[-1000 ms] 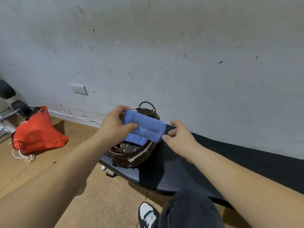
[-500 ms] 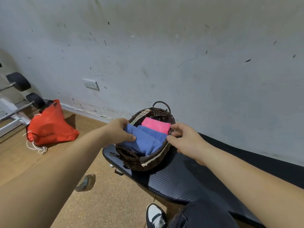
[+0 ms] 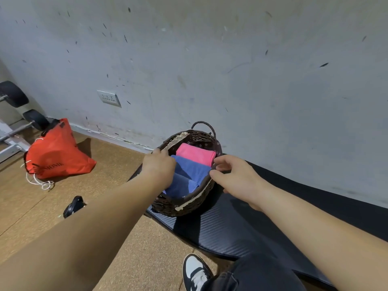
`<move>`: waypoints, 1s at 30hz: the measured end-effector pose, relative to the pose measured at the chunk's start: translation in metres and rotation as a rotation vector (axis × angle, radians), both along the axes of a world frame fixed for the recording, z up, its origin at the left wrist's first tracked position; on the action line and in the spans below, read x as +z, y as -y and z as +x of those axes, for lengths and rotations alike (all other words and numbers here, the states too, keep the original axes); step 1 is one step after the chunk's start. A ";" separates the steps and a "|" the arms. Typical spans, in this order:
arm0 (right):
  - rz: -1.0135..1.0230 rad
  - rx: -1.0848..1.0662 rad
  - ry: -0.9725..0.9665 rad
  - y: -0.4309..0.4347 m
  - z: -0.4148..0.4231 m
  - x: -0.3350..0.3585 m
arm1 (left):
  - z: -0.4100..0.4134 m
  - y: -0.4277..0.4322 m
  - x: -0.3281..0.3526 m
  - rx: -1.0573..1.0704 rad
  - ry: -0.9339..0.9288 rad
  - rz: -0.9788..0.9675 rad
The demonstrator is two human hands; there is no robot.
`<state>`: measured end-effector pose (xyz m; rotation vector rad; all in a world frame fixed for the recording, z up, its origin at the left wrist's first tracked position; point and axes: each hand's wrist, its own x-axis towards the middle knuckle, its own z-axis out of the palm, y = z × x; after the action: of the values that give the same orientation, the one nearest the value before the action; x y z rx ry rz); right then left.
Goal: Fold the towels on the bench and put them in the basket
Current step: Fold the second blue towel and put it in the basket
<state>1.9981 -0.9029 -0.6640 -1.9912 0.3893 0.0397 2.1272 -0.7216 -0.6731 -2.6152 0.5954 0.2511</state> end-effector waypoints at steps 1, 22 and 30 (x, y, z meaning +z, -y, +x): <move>-0.004 -0.002 -0.002 0.002 -0.001 0.000 | -0.004 0.005 0.000 -0.054 -0.001 -0.033; -0.008 -0.050 -0.034 0.055 -0.071 0.029 | -0.094 0.075 0.024 -0.409 -0.065 -0.413; -0.115 -0.192 0.000 0.142 -0.179 0.031 | -0.187 0.167 0.022 -0.513 -0.255 -0.576</move>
<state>1.8193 -1.0448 -0.6328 -2.0574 0.5928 -0.1060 1.9405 -0.8888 -0.6516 -2.8420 1.5972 0.2788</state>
